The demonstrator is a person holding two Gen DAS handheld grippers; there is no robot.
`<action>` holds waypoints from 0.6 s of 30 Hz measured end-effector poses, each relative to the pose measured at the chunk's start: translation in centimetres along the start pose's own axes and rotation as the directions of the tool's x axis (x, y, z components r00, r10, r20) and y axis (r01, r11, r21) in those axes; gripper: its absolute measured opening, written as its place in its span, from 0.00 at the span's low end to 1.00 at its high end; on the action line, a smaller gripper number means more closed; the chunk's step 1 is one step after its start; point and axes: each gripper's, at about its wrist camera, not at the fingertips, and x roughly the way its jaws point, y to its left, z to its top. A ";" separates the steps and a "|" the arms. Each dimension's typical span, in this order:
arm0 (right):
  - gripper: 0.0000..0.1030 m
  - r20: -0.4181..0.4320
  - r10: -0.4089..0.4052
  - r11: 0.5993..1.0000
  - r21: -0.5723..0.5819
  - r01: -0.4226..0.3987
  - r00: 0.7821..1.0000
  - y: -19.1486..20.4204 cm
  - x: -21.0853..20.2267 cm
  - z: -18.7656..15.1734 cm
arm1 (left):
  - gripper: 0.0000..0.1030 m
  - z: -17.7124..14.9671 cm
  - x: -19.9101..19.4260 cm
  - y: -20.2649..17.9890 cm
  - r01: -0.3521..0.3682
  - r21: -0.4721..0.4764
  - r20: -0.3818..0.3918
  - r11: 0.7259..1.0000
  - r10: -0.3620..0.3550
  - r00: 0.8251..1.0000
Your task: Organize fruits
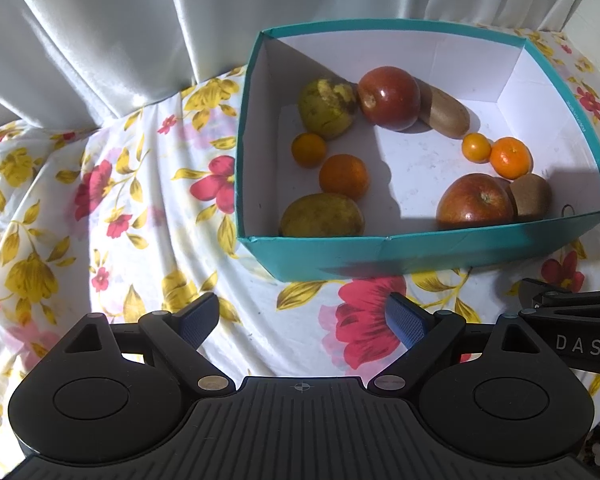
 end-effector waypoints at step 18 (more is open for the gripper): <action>1.00 -0.005 -0.001 1.000 0.004 0.001 1.000 0.0 0.1 0.0 | 0.91 0.0 0.1 0.2 0.004 0.000 -0.002 1.000 -0.004 1.000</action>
